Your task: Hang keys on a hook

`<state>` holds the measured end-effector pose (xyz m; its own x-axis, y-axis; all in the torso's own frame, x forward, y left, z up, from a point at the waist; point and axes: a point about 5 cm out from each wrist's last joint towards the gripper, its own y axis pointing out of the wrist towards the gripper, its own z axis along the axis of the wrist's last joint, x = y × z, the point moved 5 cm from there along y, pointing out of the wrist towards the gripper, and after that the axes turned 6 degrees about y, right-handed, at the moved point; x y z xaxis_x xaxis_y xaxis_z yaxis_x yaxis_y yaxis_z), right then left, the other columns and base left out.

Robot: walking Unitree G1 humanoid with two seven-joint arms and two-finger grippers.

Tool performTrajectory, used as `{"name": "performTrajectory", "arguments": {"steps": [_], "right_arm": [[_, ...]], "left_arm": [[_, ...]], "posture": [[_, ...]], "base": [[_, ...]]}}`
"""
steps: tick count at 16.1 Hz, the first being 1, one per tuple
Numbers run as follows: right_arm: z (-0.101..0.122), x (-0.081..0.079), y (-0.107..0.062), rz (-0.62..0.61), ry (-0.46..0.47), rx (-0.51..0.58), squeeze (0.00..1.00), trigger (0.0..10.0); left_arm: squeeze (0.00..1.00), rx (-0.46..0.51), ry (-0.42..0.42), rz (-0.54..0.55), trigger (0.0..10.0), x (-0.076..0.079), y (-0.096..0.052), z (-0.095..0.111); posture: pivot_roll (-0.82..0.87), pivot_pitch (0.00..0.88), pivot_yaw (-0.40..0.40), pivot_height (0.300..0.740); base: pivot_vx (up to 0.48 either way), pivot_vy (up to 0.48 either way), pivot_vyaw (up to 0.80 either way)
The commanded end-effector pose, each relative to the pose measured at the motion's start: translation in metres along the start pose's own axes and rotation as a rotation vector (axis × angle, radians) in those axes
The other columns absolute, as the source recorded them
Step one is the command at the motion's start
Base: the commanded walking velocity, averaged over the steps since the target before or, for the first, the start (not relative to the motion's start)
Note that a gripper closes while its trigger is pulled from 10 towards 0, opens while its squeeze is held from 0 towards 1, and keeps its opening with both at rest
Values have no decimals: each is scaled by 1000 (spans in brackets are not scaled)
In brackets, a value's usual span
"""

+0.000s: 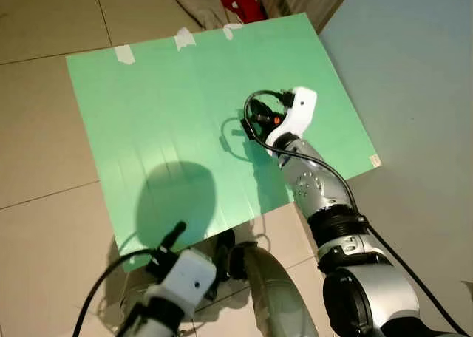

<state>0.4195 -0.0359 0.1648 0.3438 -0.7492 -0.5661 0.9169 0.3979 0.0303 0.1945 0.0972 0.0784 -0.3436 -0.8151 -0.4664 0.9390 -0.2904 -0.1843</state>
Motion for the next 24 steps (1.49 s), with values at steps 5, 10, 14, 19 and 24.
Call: {"name": "performTrajectory", "arguments": {"steps": [5, 10, 14, 19, 24], "right_arm": [[22, -11, -10, 171, -124, -25, 180, 0], [27, 11, -26, 281, -495, -129, 141, 0], [39, 13, -34, 386, -766, -154, 0, 0], [49, 26, -56, 513, -1169, -202, 0, 0], [52, 51, -54, 328, -907, -179, 0, 0]], "left_arm": [[0, -79, -55, 47, 10000, -29, 55, -25], [0, -89, -2, 62, 10000, -85, 83, -37], [0, -41, -1, -29, 10000, -115, 99, -28], [0, 195, 192, -297, 10000, -119, 104, 22], [0, 152, 119, -302, 10000, -126, 114, 27]], "posture": [[135, 214, -161, 722], [127, 84, -139, 722], [86, 28, -111, 722], [38, 0, -51, 722], [22, 0, -40, 722]], "base": [[0, 0, 0], [0, 0, 0], [0, 0, 0], [0, 0, 0], [0, 0, 0]]}}
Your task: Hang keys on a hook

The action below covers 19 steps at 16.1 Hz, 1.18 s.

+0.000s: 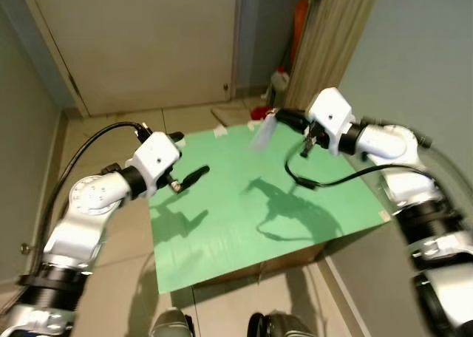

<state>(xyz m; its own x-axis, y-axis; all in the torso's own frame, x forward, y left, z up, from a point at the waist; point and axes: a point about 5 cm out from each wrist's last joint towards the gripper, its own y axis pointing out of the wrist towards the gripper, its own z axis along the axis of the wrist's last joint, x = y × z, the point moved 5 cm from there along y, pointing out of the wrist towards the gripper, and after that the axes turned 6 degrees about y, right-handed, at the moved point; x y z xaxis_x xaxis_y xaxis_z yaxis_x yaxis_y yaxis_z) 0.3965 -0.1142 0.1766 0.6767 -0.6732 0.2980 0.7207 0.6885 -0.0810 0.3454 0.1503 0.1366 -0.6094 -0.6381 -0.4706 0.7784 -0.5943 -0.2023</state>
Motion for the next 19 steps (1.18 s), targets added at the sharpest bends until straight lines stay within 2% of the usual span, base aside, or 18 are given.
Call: {"name": "performTrajectory", "arguments": {"steps": [1, 2, 3, 4, 5, 6, 8, 11, 13, 14, 15, 17, 19], "right_arm": [[-16, 4, -5, -109, 122, -12, 0, 0], [-18, 3, -5, -126, 143, -6, 0, 0], [-25, -2, -4, -187, 206, 13, 0, 0], [-27, -3, -3, -253, 274, 37, 0, 0], [-35, -6, -5, -390, 415, 77, 0, 0], [-43, -13, -7, -470, 502, 88, 0, 0], [-49, -34, -5, -497, 565, 89, 0, 0], [-45, -39, -1, -490, 565, 89, 0, 0], [-43, -39, -1, -483, 512, 64, 0, 0], [-47, -39, -1, -495, 505, 36, 0, 4471], [-49, -39, -1, -498, 499, 22, 0, 10000], [-55, -36, -3, -502, 438, -21, 0, 10000], [-65, -33, -7, -524, 417, -61, 0, 10000]], "left_arm": [[0, -32, -155, 48, 10000, 0, 3, -10], [0, -18, -199, 80, 10000, -1, 4, -10], [0, 15, -298, 205, 10000, -3, 3, -13], [0, 10, -382, 277, 10000, -2, 2, -19], [0, -14, -521, 377, 10000, 9, -1, -33], [0, -42, -590, 424, 10000, 22, -2, -42], [0, -71, -629, 440, 10000, 41, 3, -45], [0, -67, -580, 414, 10000, 46, 8, -41], [0, -85, -575, 439, 10000, 42, 8, -44], [0, -93, -564, 449, 10000, 40, 8, -45], [0, -95, -555, 452, 10000, 39, 8, -45], [0, -106, -396, 415, 10000, 39, 9, -44], [0, -132, -348, 432, 10000, 32, 7, -49]], "posture": [[22, 3, -38, 722], [22, 3, -38, 722], [21, 8, -36, 722], [21, 12, -35, 722], [21, 16, -39, 722], [14, 16, -39, 722], [10, 14, -38, 722], [-1, 11, -31, 722], [-5, 12, -27, 722], [-4, 13, -27, 722], [-6, 17, -26, 722], [-10, 33, -26, 722], [-10, 39, -26, 722]], "base": [[0, 0, 0], [0, 0, 0], [0, 0, 0], [0, 0, 0], [0, 0, 0], [0, 0, 0], [0, 0, 0], [0, 0, 0], [0, 0, 0], [0, 0, 0], [0, 0, 0], [0, 0, 0], [0, 0, 0]]}}
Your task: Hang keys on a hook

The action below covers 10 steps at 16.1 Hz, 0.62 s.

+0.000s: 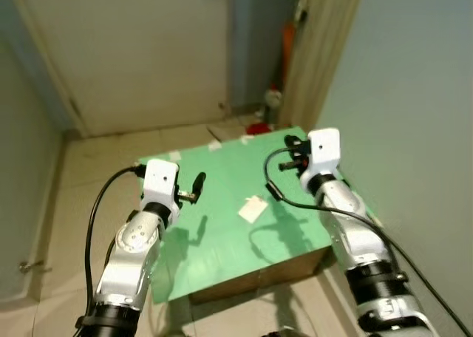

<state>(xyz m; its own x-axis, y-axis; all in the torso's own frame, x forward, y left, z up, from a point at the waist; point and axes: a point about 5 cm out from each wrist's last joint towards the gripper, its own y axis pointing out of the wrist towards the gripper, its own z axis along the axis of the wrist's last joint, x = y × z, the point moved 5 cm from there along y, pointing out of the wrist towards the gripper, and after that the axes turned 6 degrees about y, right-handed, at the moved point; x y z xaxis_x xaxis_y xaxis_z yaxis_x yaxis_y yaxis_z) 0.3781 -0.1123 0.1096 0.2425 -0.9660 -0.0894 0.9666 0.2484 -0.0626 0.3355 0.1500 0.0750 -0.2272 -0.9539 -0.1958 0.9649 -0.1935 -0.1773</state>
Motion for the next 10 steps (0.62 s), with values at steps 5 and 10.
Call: {"name": "performTrajectory", "arguments": {"steps": [5, 10], "right_arm": [[-15, -6, -4, -14, -22, -44, 0, 10000], [-23, -15, -7, 12, -29, -67, 0, 10000]], "left_arm": [[0, 9, 38, 31, 10000, 7, 4, 5], [0, 16, -25, 71, 10000, 13, 7, 6]], "posture": [[-19, 53, -26, 722], [-22, 35, -30, 722]], "base": [[0, 0, 0], [291, -324, 0]]}}
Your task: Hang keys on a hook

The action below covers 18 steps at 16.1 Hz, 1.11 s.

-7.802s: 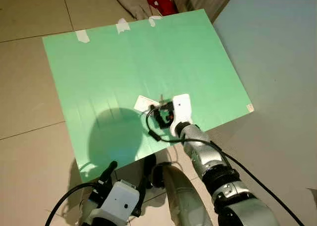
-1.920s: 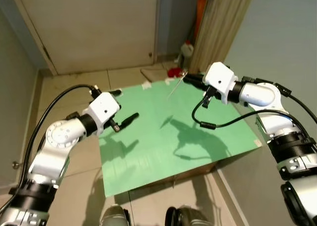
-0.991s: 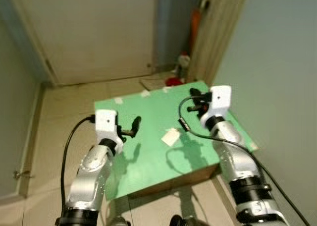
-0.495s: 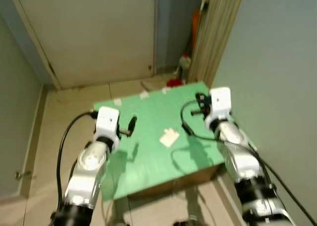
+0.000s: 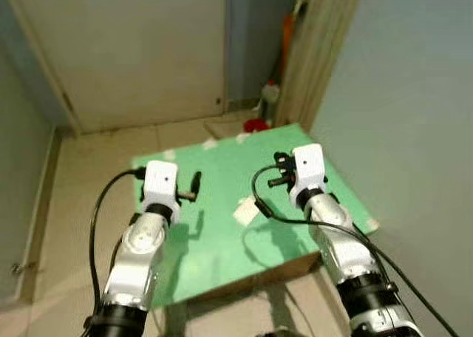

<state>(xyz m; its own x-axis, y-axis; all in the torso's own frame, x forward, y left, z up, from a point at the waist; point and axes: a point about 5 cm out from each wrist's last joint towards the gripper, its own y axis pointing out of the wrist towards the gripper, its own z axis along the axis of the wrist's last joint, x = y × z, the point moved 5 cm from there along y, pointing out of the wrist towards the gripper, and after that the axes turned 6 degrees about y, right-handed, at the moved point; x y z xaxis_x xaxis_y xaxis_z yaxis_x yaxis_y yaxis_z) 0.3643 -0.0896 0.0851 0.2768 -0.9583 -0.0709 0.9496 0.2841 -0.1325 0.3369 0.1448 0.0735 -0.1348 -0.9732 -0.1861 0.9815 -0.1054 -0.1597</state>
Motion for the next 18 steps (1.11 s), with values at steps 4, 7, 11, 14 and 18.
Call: {"name": "performTrajectory", "arguments": {"steps": [4, 7, 11, 14, 18], "right_arm": [[1, 6, -1, -5, -43, -7, 0, 10000], [-1, 3, -1, 13, -56, -22, 0, 10000], [-3, 1, 1, 13, -47, -29, 0, 10000], [-3, -1, 2, 21, -39, -30, 0, 10000], [-5, -4, 2, 34, -40, -41, 0, 10000]], "left_arm": [[0, 6, 1, -25, 10000, 15, 1, 2], [0, -4, 1, 5, 10000, 12, -2, -2], [0, -22, 37, 47, 10000, 2, -5, -7], [0, -15, 69, 62, 10000, 1, -6, -6], [0, -4, 16, 38, 10000, 9, -11, -5]], "posture": [[-16, 31, -37, 722], [-11, 40, -46, 722], [-2, 56, -49, 722], [4, 64, -50, 722], [4, 71, -52, 722]], "base": [[370, -302, 0], [124, -101, 529], [0, 0, 197], [0, 0, 0], [206, 0, 0]]}}
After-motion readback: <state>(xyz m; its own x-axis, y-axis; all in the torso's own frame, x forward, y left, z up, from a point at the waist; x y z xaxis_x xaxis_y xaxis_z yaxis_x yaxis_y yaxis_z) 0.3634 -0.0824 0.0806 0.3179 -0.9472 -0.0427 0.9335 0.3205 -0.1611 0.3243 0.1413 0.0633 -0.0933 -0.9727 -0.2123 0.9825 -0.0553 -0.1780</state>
